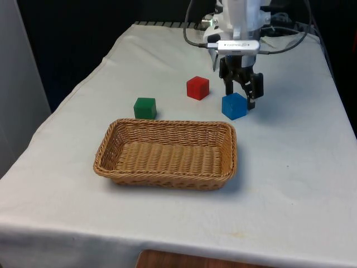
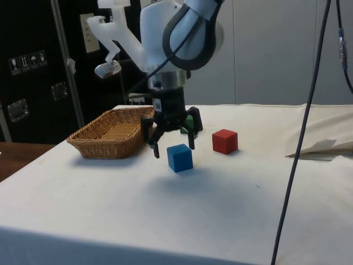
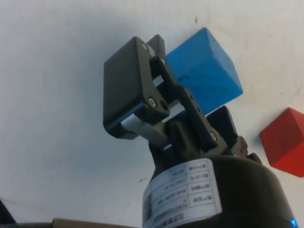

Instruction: Pick up the blue cube and place it into the basket.

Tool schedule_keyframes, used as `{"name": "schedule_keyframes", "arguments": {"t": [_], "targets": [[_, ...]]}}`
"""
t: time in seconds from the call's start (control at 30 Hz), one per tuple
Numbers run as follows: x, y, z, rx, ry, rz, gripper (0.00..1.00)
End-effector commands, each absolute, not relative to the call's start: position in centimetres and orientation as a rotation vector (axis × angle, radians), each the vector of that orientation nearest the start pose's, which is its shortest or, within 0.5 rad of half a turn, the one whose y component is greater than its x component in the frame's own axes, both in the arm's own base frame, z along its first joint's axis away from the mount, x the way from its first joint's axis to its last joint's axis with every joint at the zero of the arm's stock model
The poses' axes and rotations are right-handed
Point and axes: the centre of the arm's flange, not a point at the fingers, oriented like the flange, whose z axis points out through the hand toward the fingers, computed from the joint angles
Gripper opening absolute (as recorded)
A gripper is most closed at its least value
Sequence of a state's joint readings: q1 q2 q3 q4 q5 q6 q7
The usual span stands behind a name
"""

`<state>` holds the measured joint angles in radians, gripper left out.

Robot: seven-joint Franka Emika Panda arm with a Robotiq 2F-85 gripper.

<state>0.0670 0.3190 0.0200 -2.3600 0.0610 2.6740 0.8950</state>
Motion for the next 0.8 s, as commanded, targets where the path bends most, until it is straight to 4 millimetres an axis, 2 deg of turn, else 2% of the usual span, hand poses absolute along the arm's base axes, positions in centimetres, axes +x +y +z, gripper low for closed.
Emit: {"name": "schedule_keyframes", "arguments": {"t": [0.0, 0.4, 0.77], "targets": [[50.8, 4.4, 19.2, -2.826, 1.306, 0.031, 1.00], [50.4, 4.5, 17.2, -2.800, 1.346, -0.015, 1.00], [50.4, 4.5, 17.1, -2.802, 1.343, 0.000, 1.00]]}}
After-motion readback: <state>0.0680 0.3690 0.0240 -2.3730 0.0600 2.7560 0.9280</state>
